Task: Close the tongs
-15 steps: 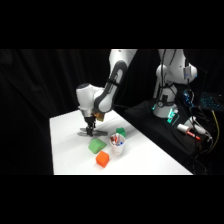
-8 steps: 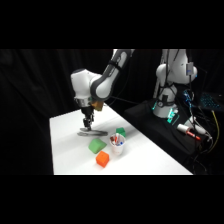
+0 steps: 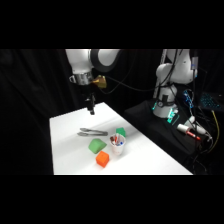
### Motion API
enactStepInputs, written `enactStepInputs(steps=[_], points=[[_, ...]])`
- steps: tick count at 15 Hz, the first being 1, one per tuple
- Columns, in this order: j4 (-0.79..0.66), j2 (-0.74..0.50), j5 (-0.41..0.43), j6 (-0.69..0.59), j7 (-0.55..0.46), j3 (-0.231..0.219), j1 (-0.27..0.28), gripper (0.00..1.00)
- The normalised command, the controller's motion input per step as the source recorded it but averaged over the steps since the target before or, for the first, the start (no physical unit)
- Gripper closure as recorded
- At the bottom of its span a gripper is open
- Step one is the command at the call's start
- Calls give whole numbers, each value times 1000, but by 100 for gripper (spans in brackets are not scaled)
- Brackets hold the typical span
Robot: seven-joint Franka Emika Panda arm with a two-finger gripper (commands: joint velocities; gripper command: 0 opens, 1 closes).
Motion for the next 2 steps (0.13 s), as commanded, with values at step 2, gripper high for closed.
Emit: enactStepInputs(steps=[2], points=[[7, -310, -4, -296, -281, 90, -34, 0]])
